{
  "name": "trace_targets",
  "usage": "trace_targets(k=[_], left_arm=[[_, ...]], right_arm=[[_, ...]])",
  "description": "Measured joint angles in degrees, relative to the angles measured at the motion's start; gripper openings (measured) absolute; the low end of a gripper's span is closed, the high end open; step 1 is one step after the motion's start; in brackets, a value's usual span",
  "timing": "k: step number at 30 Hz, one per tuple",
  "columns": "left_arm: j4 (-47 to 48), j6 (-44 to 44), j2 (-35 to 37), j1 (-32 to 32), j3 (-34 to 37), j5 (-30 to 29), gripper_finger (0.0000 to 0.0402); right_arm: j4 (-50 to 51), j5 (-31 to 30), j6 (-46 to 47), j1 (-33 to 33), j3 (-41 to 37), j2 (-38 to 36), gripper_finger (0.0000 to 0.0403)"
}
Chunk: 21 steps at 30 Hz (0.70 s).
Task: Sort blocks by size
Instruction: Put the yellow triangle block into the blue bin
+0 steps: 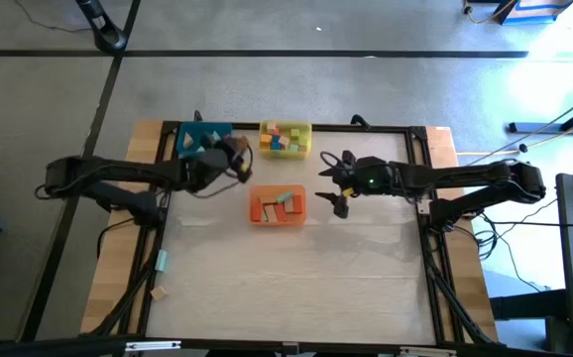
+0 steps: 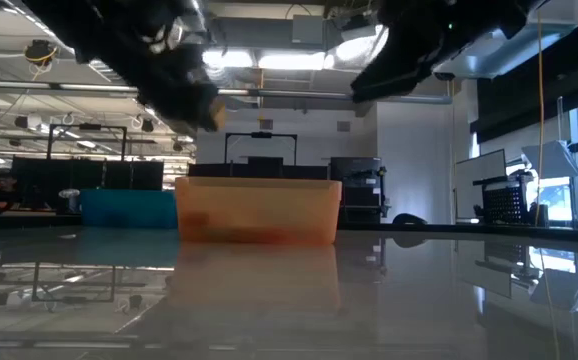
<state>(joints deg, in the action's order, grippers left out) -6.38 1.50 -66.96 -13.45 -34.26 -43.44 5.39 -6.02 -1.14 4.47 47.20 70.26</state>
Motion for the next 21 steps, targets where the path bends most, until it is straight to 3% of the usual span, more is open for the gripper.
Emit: trace_targets(k=[7,21], left_arm=[[8.4,8.7,-0.4,-10.8,0.1,1.5,0.0127],[13.8,12.1,-5.1,-23.7,0.1,10.1,0.0127]], right_arm=[[0.4,-1.6,0.9,0.0,-0.1,4.9,0.0289],[-1.2,-2.4,1.9,0.0,-0.1,8.8,0.0289]])
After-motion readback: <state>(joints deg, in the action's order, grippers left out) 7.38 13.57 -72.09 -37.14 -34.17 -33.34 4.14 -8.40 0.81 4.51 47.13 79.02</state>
